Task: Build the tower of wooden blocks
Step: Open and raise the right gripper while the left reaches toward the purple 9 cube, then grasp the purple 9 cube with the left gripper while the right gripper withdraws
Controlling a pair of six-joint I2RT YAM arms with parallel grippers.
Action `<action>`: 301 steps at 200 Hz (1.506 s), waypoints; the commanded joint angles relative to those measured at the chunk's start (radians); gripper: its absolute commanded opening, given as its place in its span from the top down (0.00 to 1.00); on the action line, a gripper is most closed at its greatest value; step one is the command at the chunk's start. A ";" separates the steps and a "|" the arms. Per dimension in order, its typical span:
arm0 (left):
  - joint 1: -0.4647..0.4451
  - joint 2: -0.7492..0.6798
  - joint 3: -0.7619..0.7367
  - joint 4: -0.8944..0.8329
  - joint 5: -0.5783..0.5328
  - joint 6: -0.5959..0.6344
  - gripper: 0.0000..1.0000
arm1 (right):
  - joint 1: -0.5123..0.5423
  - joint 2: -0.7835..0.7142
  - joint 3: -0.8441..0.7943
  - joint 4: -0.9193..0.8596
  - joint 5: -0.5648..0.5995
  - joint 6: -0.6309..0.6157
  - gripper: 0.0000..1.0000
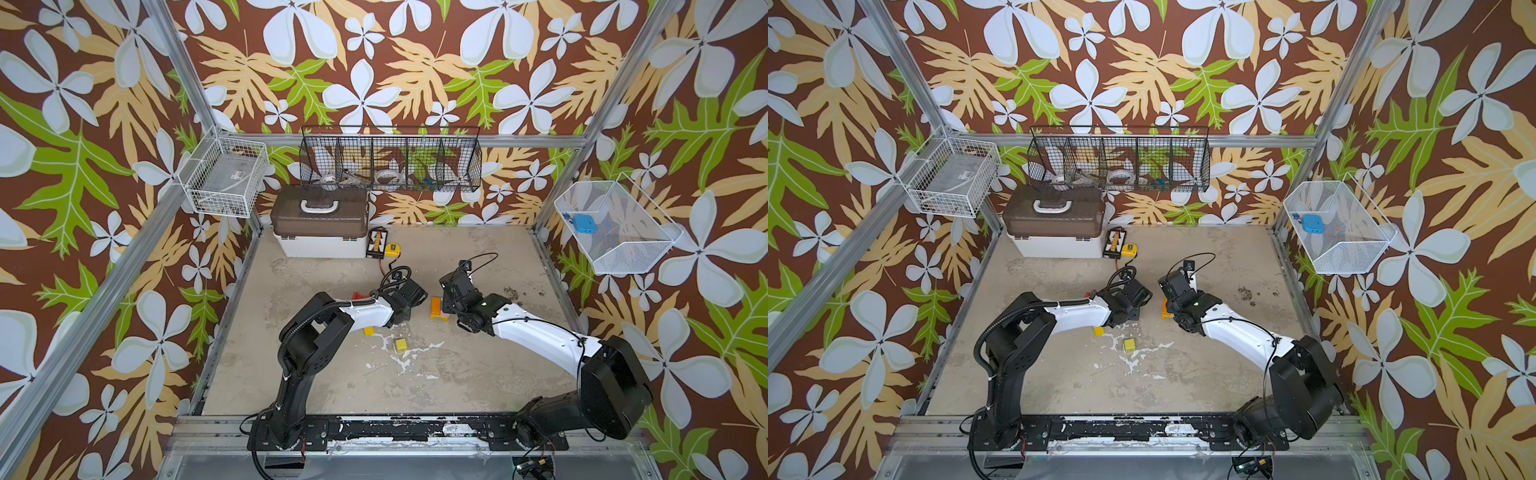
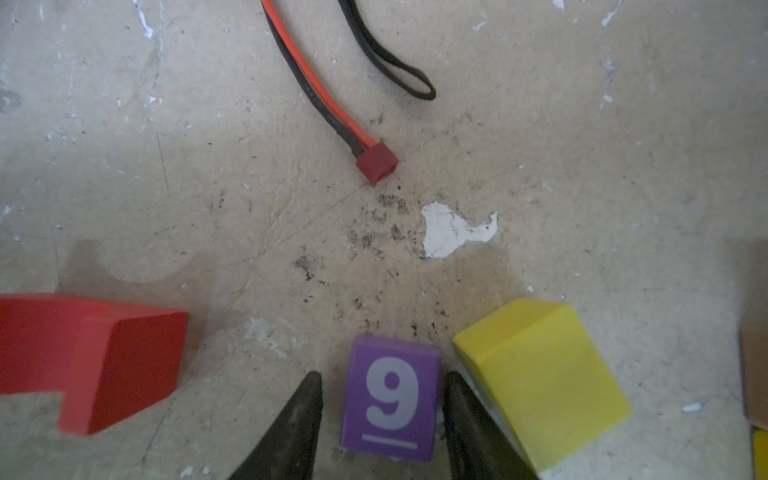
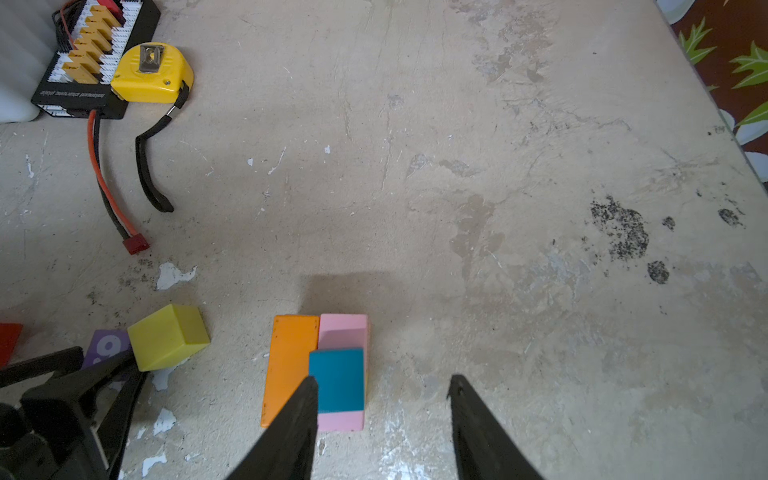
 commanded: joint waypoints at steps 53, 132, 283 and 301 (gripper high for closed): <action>0.004 0.002 -0.001 -0.010 0.002 0.007 0.56 | 0.000 0.023 0.009 -0.005 0.011 0.005 0.48; 0.012 0.018 0.003 -0.001 0.003 0.012 0.58 | 0.000 0.013 0.004 0.000 0.010 0.006 0.48; 0.032 -0.067 -0.064 0.041 -0.033 0.006 0.82 | 0.000 -0.008 0.003 -0.002 0.000 0.007 0.48; 0.035 -0.135 -0.111 0.065 -0.093 0.005 0.88 | 0.000 -0.041 -0.010 0.007 0.010 0.005 0.48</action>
